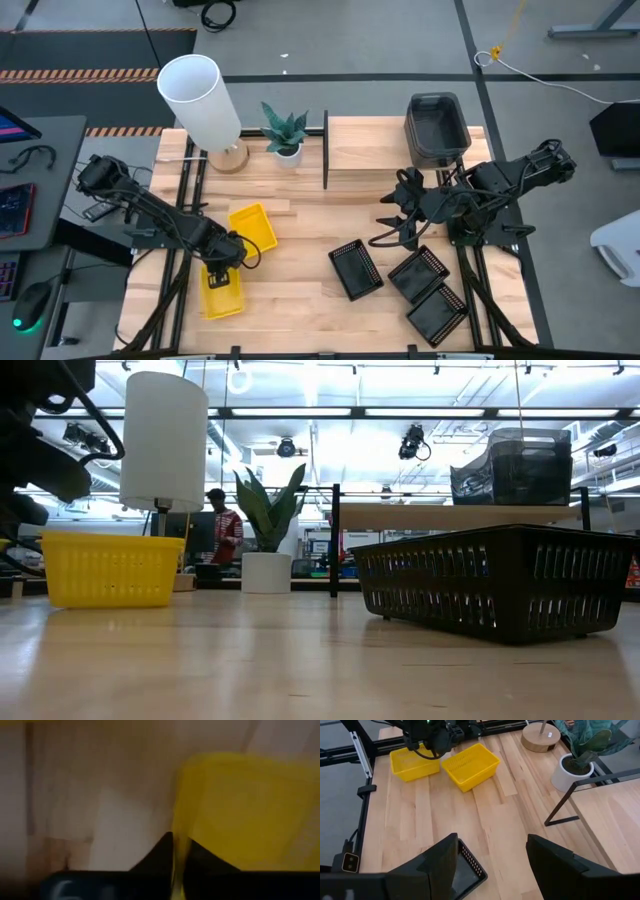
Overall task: Stack baskets on shelf by color
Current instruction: Stack the bottom yellow bin on top of the yellow bin, then stack the top left black bin on top of the top black bin
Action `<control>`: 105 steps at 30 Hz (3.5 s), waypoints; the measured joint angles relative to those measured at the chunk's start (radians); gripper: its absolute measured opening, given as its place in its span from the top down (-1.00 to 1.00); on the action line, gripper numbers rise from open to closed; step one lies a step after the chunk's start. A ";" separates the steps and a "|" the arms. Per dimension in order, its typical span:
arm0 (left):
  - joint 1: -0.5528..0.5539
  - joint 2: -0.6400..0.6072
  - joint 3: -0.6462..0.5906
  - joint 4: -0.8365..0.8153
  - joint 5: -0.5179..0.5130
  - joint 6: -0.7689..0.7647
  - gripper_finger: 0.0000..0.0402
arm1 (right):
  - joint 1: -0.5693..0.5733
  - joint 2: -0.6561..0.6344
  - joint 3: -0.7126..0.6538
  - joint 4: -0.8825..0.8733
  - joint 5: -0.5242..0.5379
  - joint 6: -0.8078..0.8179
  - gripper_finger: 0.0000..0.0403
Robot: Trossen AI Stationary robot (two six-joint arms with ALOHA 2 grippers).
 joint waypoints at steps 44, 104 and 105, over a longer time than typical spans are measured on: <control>0.822 0.108 0.372 -0.338 -0.120 0.761 0.98 | 0.000 0.000 0.000 0.041 0.026 -0.019 -0.19; 0.323 0.066 0.561 0.078 0.116 -0.013 0.15 | -0.324 0.401 -0.330 0.421 -0.562 -0.384 -0.06; 0.319 0.063 0.560 0.076 0.122 -0.020 0.15 | -0.324 0.421 -0.318 0.422 -0.562 -0.415 -0.06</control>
